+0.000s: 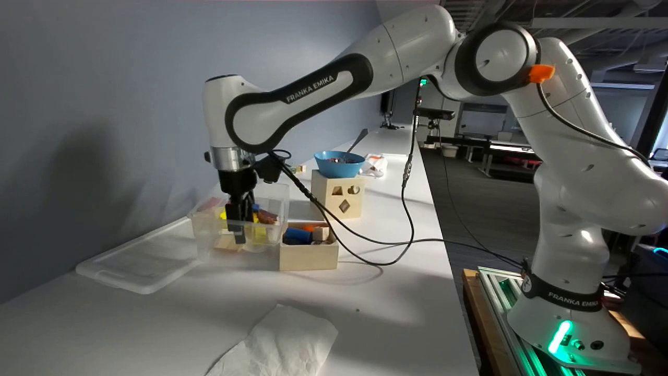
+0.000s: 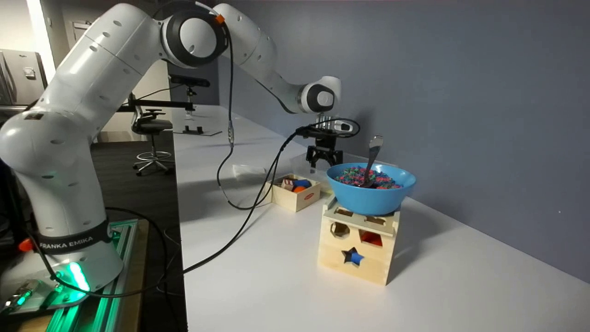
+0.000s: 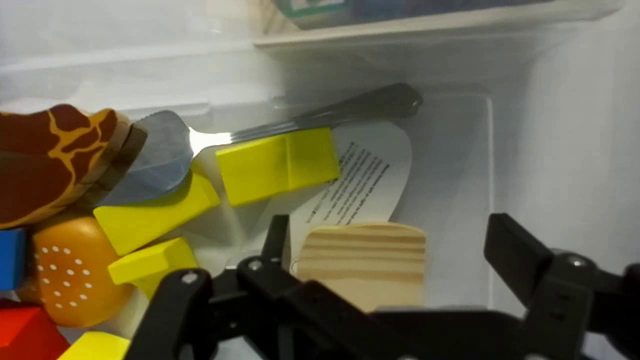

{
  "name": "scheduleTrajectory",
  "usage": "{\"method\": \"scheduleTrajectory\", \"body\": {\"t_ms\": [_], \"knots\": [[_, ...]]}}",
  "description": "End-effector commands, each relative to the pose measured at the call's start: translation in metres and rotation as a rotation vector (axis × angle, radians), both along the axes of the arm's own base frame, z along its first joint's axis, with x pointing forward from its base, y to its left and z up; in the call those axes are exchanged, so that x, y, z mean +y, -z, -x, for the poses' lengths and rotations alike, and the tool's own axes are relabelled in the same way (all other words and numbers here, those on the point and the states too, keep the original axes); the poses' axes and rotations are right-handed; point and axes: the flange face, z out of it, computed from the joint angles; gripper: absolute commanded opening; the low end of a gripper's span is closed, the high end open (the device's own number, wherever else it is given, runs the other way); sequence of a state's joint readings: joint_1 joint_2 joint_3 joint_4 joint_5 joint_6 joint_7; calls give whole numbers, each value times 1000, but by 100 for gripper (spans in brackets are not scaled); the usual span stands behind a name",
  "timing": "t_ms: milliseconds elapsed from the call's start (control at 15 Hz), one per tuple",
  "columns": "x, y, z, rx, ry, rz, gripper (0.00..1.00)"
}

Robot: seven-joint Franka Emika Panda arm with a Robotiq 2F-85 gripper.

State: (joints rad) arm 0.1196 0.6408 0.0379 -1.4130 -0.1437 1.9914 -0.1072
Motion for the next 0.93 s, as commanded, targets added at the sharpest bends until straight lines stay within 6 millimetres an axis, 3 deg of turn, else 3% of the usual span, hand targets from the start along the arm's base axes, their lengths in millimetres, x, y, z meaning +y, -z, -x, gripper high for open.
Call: {"method": "scheduleTrajectory", "body": {"t_ms": [0,200,333,533,867], "knots": [[46,-3,1,-40,-121,-33,100],[88,-19,1,-108,-197,-61,100],[91,-34,-2,-175,-184,-56,100],[69,-40,-6,-221,-120,-11,100],[17,-19,-20,-193,-27,2,100]]}}
